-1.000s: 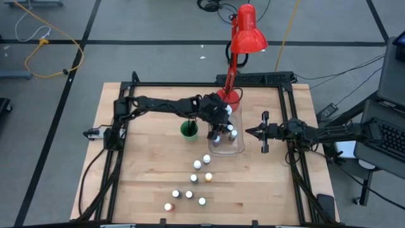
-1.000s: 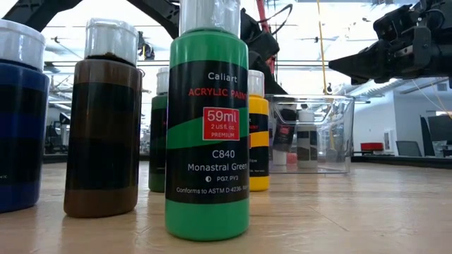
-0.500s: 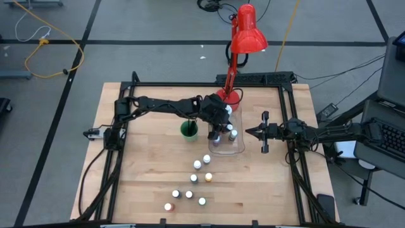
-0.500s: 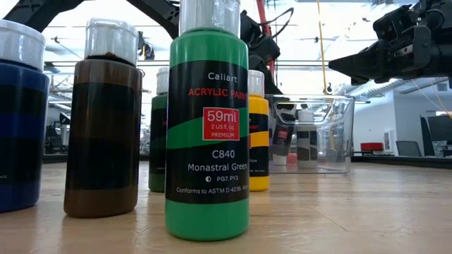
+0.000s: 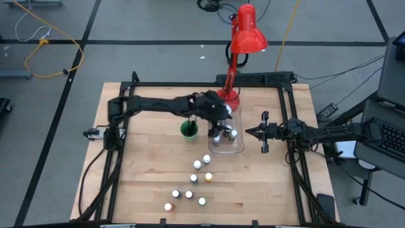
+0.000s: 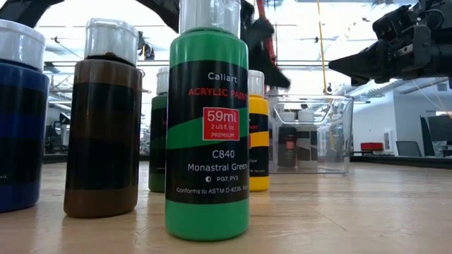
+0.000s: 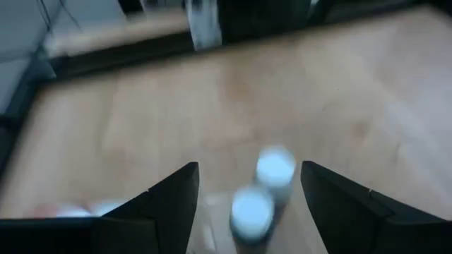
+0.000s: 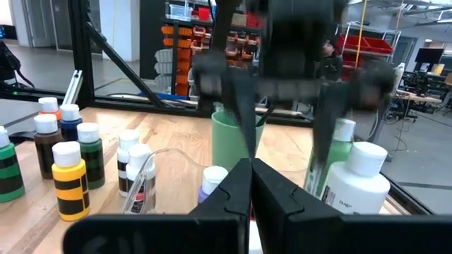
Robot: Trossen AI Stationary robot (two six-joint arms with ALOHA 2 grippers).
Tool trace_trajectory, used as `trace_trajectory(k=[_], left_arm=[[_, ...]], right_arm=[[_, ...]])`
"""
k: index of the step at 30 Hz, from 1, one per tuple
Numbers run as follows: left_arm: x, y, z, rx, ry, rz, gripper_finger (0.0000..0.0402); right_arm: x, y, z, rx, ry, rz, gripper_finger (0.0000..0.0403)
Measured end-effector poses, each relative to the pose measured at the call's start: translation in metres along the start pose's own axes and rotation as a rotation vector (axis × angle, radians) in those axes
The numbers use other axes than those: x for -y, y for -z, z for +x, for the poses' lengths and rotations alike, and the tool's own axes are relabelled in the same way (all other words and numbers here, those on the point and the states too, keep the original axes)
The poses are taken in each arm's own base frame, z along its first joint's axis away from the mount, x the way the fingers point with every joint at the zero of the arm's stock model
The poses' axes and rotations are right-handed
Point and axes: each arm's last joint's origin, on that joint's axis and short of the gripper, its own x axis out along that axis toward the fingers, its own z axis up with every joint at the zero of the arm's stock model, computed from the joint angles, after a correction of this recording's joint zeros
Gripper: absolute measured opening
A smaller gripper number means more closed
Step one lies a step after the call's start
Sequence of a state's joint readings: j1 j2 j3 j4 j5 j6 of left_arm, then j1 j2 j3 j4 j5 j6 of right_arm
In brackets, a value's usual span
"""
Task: Pick & Place Paint Supplies
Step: Put the yellow paint bottle into the transparent bin
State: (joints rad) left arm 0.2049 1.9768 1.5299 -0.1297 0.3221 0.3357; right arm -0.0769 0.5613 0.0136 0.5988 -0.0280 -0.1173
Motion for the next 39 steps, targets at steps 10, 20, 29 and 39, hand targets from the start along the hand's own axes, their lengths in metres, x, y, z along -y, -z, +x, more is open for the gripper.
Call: trace_trajectory(k=[10, 20, 29, 39], left_arm=[[0.09, -0.071, -0.137, -0.059, 0.144, -0.137, 0.0189], [0.228, -0.008, -0.237, -0.039, -0.064, -0.067, 0.001], [0.287, 0.128, -0.221, 0.157, 0.114, -0.032, 0.0003], [0.276, 0.209, -0.197, 0.345, 0.011, -0.112, 0.0002]], right_arm=[[0.0, 0.001, 0.001, -0.012, -0.002, 0.0, 0.0004], [0.0, 0.001, 0.001, -0.012, -0.001, 0.026, 0.0004], [0.0, -0.001, 0.001, 0.017, 0.006, 0.019, 0.0004], [0.0, -0.001, 0.002, 0.018, 0.007, 0.004, 0.0004]])
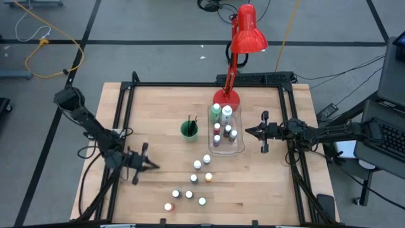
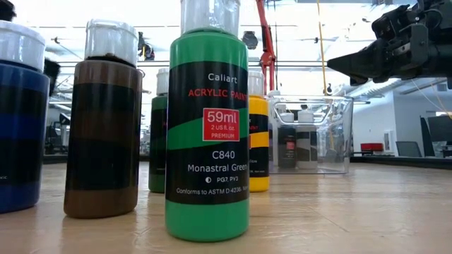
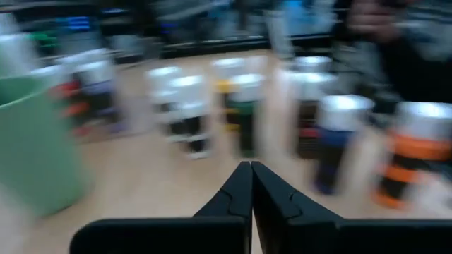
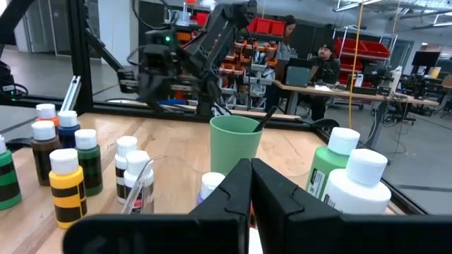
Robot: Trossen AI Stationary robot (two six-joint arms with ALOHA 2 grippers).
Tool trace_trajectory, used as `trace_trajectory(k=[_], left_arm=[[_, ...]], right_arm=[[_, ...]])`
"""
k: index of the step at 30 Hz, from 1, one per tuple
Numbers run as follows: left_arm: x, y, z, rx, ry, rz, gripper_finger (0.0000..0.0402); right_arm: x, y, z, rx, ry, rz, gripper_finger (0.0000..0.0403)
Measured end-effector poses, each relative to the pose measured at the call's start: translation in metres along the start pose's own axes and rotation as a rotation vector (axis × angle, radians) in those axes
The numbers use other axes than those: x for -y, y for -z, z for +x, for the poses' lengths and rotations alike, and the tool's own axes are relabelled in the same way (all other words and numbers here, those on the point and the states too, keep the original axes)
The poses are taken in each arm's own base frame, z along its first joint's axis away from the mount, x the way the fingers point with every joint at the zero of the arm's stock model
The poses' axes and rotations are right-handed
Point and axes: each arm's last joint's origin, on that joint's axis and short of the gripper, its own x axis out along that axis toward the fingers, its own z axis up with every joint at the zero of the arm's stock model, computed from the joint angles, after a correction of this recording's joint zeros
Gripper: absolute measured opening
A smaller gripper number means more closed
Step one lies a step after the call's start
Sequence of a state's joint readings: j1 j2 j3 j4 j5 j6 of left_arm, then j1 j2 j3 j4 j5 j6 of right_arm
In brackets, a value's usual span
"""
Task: Pick & Place Paint Supplies
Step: Put the yellow paint bottle into the transparent bin
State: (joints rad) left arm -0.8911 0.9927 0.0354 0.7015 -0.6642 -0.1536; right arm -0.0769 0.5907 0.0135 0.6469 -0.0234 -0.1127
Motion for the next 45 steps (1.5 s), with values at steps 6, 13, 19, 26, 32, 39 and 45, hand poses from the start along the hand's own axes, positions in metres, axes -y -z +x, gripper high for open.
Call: trace_trajectory(k=[6, 13, 19, 26, 32, 39, 45], left_arm=[[-0.02, -0.009, 0.005, 0.057, -0.017, 0.047, 0.0003], [-0.061, -0.031, -0.005, 0.072, -0.185, 0.049, 0.0002], [-0.08, -0.019, -0.02, 0.095, -0.176, -0.086, 0.0001], [-0.083, -0.019, -0.024, 0.095, -0.166, -0.117, 0.0004], [-0.083, -0.017, -0.023, 0.077, -0.166, -0.118, 0.0005], [-0.083, -0.015, -0.021, 0.048, -0.168, -0.113, 0.0005], [-0.083, -0.012, -0.019, 0.019, -0.17, -0.146, 0.0005]], right_arm=[[0.0, 0.002, 0.001, -0.013, -0.002, -0.004, 0.0004], [0.0, 0.002, 0.002, -0.013, -0.005, -0.015, 0.0004], [-0.001, 0.003, 0.002, -0.019, -0.021, -0.02, 0.0004], [-0.007, 0.001, 0.006, 0.026, -0.201, 0.049, 0.0004], [-0.031, 0.001, 0.015, -0.006, -0.254, -0.039, 0.0004], [-0.088, -0.019, 0.055, -0.039, -0.307, -0.209, 0.0038], [-0.126, -0.021, 0.102, -0.093, -0.353, -0.256, 0.0135]])
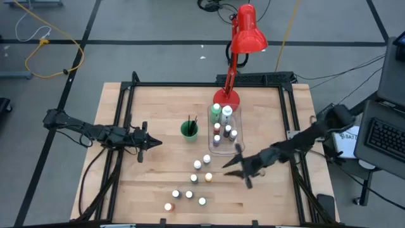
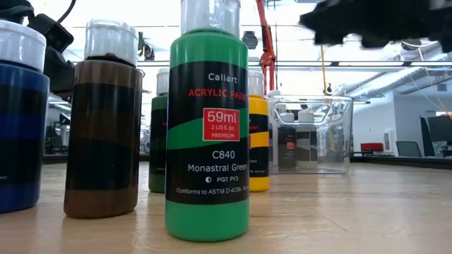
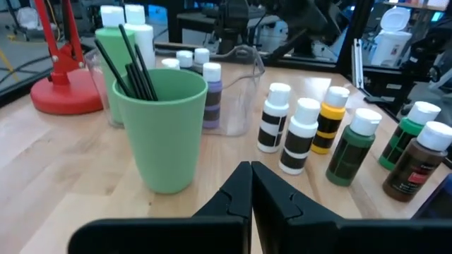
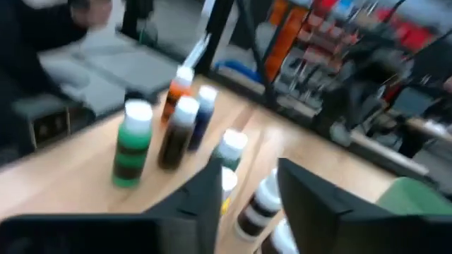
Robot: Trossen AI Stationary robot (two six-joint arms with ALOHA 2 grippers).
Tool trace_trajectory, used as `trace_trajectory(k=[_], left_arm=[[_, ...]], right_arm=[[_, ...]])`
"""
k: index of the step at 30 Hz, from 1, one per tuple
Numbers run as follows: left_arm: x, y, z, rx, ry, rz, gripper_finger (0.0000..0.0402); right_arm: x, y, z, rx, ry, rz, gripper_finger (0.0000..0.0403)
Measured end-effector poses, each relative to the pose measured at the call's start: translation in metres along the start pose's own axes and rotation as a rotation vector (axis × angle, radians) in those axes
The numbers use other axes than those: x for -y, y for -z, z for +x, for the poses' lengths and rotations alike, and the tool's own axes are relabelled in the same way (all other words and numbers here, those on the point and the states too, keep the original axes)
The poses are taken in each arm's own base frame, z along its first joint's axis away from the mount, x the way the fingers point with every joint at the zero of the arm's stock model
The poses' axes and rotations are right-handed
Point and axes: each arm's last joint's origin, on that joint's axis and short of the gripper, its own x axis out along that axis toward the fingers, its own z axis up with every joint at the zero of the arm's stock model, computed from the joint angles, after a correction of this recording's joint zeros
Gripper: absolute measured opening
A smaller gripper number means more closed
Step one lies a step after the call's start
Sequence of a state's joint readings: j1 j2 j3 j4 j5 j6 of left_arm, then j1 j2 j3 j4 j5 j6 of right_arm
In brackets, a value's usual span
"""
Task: Pick & Place Paint Supplies
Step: Put the yellow paint bottle into the transparent bin
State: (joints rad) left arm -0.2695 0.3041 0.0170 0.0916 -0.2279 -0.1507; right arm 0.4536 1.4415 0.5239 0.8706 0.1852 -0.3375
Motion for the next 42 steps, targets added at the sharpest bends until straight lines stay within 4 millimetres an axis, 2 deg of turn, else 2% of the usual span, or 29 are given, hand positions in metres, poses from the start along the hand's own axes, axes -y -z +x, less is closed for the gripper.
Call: trace_trajectory(k=[5, 10, 16, 20, 22, 25, 33, 42], left_arm=[[0.0, 0.001, 0.001, -0.013, -0.002, -0.003, 0.0006], [0.0, 0.0, 0.001, -0.001, 0.0, -0.005, 0.0006], [0.0, 0.0, 0.001, -0.001, 0.001, -0.002, 0.0005], [0.0, 0.0, 0.001, 0.001, 0.001, 0.005, 0.0006], [0.0, 0.0, 0.001, 0.001, 0.001, 0.011, 0.0006], [0.0, 0.0, 0.001, 0.001, 0.002, 0.011, 0.0006], [0.0, 0.001, 0.002, -0.009, 0.001, 0.013, 0.0005], [0.0, 0.001, 0.001, -0.011, 0.0, 0.013, 0.0005]], right_arm=[[0.004, 0.002, 0.036, -0.013, 0.03, -0.017, 0.0204], [0.005, 0.005, 0.056, 0.028, 0.048, 0.023, 0.0232], [-0.002, 0.003, 0.064, 0.097, -0.17, 0.099, 0.0232], [-0.006, 0.018, 0.069, 0.027, -0.144, 0.094, 0.0226], [0.0, 0.023, 0.072, 0.009, -0.109, 0.093, 0.0225], [0.006, 0.025, 0.074, 0.02, -0.13, 0.103, 0.0227], [0.009, 0.031, 0.075, -0.01, -0.256, 0.137, 0.0228], [0.009, 0.036, 0.092, -0.082, -0.272, 0.118, 0.0222]])
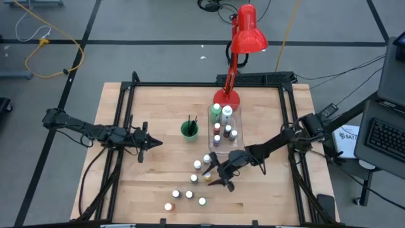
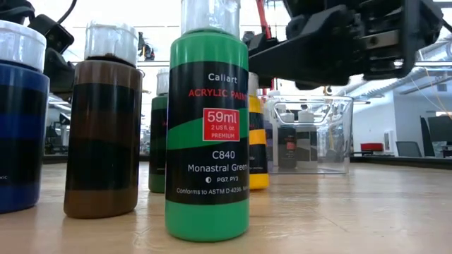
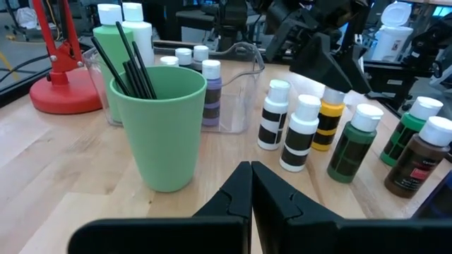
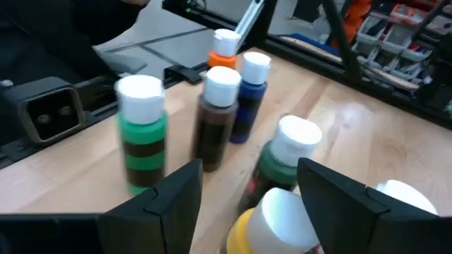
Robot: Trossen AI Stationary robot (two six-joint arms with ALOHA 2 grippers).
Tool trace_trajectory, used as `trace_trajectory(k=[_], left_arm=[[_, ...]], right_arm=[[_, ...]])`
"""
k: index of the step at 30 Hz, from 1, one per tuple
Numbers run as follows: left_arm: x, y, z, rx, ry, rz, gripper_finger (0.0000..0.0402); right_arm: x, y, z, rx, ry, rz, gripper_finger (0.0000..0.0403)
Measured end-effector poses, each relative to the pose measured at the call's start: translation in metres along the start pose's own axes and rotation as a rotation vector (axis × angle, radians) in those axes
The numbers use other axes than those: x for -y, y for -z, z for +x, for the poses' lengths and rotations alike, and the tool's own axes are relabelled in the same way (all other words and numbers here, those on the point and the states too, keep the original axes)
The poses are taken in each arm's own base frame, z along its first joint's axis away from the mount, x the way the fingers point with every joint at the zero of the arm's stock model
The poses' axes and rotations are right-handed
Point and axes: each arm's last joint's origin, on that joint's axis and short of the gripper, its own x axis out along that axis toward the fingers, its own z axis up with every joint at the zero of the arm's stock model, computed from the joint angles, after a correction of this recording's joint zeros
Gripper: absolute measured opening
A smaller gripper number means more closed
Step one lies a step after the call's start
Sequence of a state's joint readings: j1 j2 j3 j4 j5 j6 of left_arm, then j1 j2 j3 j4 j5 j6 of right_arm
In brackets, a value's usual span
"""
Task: Pick & Place Paint Supplies
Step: Put the yellow paint bottle into the transparent bin
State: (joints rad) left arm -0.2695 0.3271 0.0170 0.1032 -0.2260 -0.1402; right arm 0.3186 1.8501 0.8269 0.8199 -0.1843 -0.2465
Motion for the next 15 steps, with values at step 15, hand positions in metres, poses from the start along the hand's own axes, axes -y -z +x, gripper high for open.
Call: trace_trajectory(k=[15], left_arm=[[0.0, 0.001, 0.0, -0.011, -0.001, 0.004, 0.0005]], right_arm=[[-0.011, 0.002, 0.002, -0.012, -0.048, -0.078, 0.0221]])
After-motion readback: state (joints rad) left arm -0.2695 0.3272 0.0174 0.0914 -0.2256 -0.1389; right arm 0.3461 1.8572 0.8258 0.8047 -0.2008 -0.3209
